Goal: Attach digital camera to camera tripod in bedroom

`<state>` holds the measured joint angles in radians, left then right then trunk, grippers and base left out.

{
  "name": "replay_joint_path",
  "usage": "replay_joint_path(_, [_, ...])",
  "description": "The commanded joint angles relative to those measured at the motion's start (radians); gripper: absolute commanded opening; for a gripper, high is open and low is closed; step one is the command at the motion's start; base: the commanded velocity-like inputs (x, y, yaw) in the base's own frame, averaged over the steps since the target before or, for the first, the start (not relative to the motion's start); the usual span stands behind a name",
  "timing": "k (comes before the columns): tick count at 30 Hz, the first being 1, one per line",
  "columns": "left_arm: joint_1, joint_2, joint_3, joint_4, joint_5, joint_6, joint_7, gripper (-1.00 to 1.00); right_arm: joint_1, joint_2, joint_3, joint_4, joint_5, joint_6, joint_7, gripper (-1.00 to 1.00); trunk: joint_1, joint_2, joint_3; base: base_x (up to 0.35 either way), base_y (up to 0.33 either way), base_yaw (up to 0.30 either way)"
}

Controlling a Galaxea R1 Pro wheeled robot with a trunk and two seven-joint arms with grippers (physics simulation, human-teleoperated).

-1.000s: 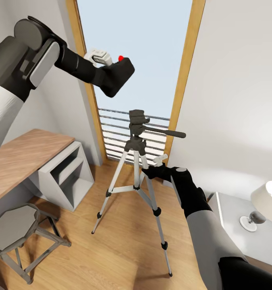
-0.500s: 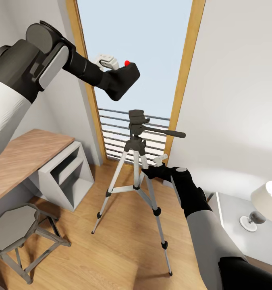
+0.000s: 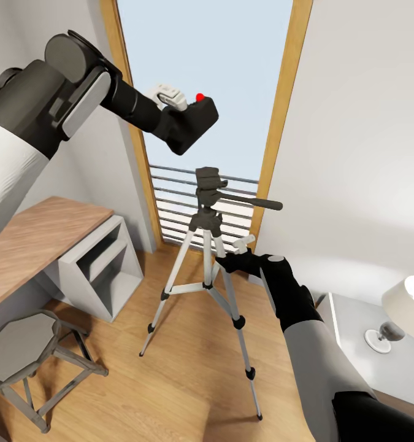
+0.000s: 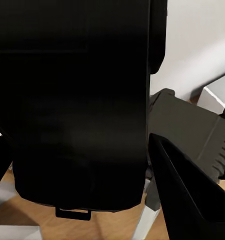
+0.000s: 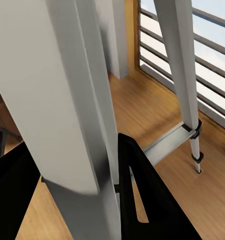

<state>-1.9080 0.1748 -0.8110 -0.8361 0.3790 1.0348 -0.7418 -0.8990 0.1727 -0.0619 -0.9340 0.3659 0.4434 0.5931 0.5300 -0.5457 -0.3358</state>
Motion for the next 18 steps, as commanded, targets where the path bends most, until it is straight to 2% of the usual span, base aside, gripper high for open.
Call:
replay_joint_path(1, [-0.002, 0.001, -0.002, 0.002, -0.001, 0.001, -0.005, -1.0, -0.001, 0.002, -0.003, 0.0, 0.102, 0.002, 0.008, -1.0, 0.0, -0.001, -0.002, 0.0, 0.0, 0.0])
replay_joint_path(7, [-0.002, 0.003, 0.003, 0.087, -0.002, -0.004, -0.003, -1.0, -0.001, 0.002, -0.003, 0.0, 0.102, 0.002, 0.008, -1.0, 0.0, -0.001, -0.002, 0.0, 0.0, 0.0])
replay_joint_path(10, [-0.002, 0.001, 0.002, 0.206, -0.004, -0.023, -0.002, -1.0, -0.001, 0.002, -0.003, 0.0, 0.102, 0.002, 0.008, -1.0, 0.0, -0.001, -0.002, 0.0, 0.0, 0.0])
replay_joint_path(11, [-0.002, -0.002, 0.001, 0.317, -0.005, -0.047, -0.001, -1.0, -0.001, 0.002, -0.002, -0.003, 0.102, 0.001, 0.008, -1.0, 0.0, -0.001, -0.002, 0.0, 0.0, 0.0])
replay_joint_path(15, [-0.002, -0.002, 0.005, 0.359, -0.006, -0.058, -0.001, -1.0, -0.001, 0.002, -0.003, -0.007, 0.104, 0.002, 0.008, -1.0, 0.0, -0.001, -0.002, 0.0, 0.0, 0.0])
replay_joint_path(18, [-0.002, -0.003, 0.004, 0.358, -0.005, -0.058, -0.001, -1.0, -0.001, 0.002, -0.003, -0.008, 0.105, 0.003, 0.008, -1.0, 0.0, -0.001, -0.002, 0.0, 0.0, 0.0])
